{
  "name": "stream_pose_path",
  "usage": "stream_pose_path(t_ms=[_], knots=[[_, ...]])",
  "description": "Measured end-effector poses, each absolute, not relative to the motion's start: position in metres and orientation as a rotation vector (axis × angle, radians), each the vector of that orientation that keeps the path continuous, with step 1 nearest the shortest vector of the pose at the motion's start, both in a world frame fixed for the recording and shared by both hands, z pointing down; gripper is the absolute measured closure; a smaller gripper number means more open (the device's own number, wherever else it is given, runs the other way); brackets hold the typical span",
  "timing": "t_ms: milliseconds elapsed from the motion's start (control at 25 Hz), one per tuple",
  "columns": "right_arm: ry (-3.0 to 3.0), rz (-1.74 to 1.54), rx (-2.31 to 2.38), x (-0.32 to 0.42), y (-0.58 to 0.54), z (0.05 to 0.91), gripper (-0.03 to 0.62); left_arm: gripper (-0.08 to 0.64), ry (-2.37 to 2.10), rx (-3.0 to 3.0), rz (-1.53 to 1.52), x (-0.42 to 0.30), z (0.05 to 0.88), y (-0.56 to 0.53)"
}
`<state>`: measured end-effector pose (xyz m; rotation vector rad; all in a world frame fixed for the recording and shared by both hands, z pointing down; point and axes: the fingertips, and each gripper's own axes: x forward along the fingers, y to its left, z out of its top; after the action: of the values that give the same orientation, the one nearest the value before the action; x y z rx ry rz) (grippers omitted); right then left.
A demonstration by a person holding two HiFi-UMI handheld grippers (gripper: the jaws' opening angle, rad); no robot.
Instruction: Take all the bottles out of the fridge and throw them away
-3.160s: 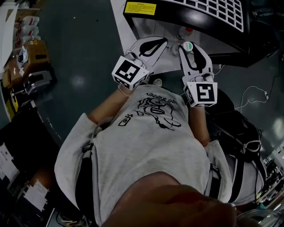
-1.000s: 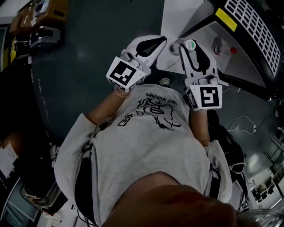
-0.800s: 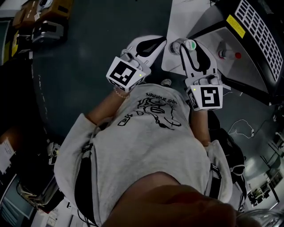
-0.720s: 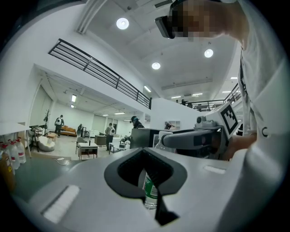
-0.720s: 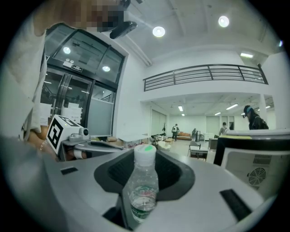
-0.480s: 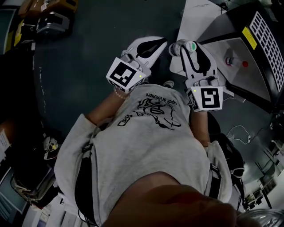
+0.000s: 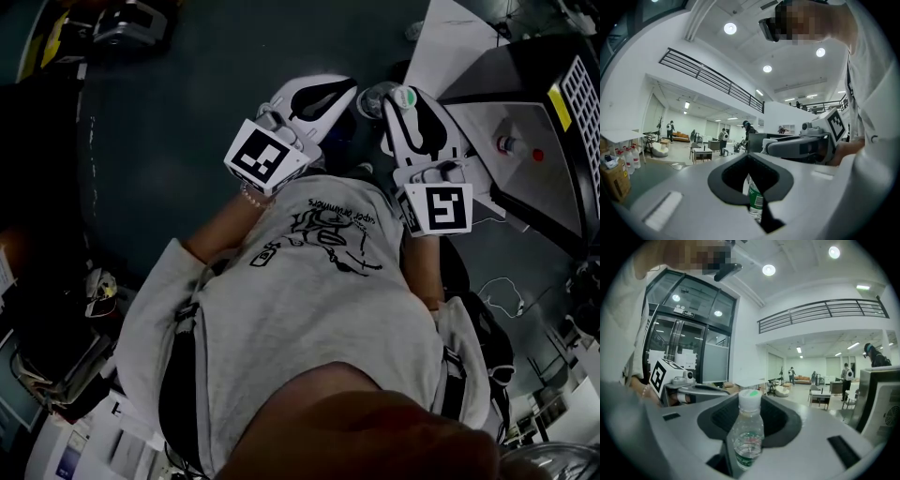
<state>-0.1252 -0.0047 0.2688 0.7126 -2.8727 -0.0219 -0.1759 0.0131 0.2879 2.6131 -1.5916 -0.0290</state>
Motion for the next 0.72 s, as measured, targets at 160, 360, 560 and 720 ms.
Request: stream_pose_path(t_ms=[160,360,560,720], knots=[[-2.885,-0.027,0.665,-0.133,0.002,0.269,0.446,0.551,-1.619,2.608,-0.034,-0.179,0.287,0.019],[-2.9,-0.027,0.572,-0.133,0.006,0.273,0.446,0.551,-1.686,2.546,-0.019,-0.18,0.29,0.023],[-2.901,-0.014,0.514,-0.134,0.007,0.275,0.446,0.551,-1.697,2.492,-0.044,-0.176,0.291,0.027],[-2.89,-0.061,0.457,-0.132,0.006,0.28,0.446,0.551,-1.711,2.468,-0.021,-0.174,0.299,0.028]])
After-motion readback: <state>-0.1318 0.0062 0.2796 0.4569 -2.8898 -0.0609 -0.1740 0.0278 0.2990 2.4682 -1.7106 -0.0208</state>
